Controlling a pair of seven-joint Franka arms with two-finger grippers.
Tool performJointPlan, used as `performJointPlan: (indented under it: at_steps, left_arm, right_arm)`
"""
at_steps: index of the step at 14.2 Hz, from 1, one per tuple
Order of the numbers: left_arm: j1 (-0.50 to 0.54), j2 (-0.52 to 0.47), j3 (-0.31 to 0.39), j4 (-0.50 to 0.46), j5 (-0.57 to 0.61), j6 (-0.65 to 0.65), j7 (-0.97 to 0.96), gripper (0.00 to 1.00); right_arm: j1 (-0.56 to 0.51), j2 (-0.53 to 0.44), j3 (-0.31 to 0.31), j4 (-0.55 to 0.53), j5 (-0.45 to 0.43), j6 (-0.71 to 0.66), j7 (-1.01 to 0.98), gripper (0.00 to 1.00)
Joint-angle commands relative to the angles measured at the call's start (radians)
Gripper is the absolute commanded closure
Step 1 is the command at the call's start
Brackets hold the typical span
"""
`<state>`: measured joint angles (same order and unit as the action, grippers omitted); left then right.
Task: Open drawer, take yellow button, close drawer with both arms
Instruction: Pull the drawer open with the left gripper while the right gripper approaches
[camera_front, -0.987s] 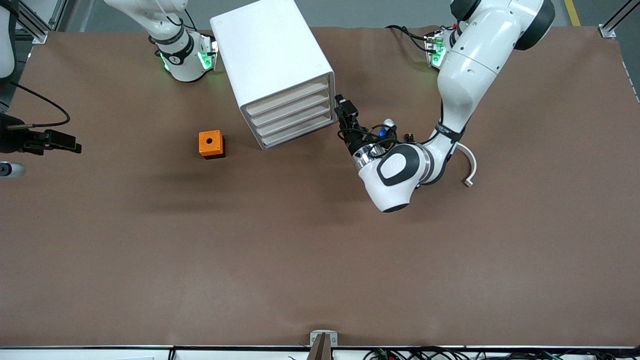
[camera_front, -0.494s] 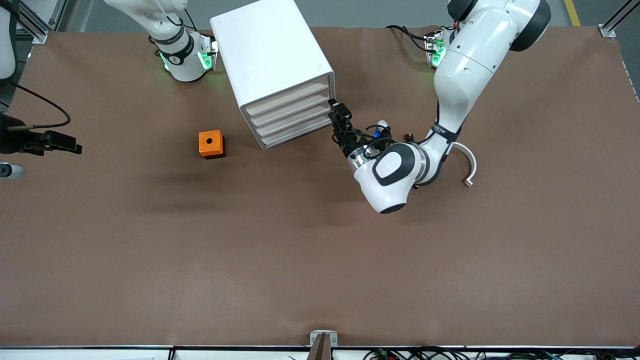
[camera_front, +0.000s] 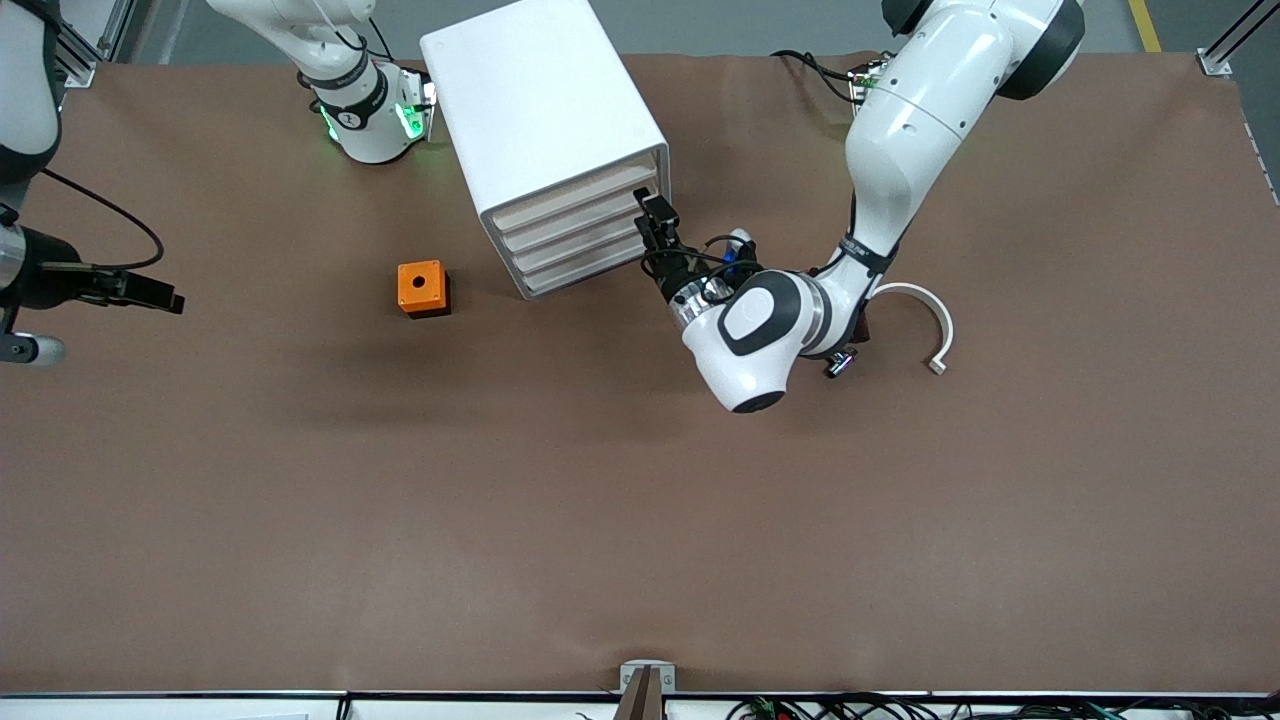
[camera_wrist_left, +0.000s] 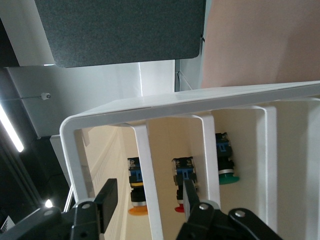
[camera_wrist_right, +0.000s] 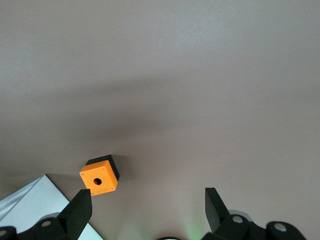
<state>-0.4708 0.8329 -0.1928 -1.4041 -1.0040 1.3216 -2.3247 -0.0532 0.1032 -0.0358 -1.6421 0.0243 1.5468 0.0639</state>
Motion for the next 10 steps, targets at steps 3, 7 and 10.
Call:
performJointPlan:
  at_steps: [3,7,10]
  left_arm:
    - [-0.06,0.002,0.001,0.002,-0.018,0.013,0.002,0.4]
    - [-0.085,0.003,-0.001,-0.013,-0.018,0.011,0.002,0.6]
    - [-0.082,0.005,-0.001,-0.01,-0.022,0.011,0.004,0.83]
  right_arm:
    - [0.071,-0.01,-0.001,0.013,0.009,-0.027,0.177,0.0]
    - [0.084,-0.01,-0.001,0.015,0.025,-0.034,0.192,0.0]
    - [0.127,-0.011,-0.001,0.019,0.031,-0.036,0.298,0.0]
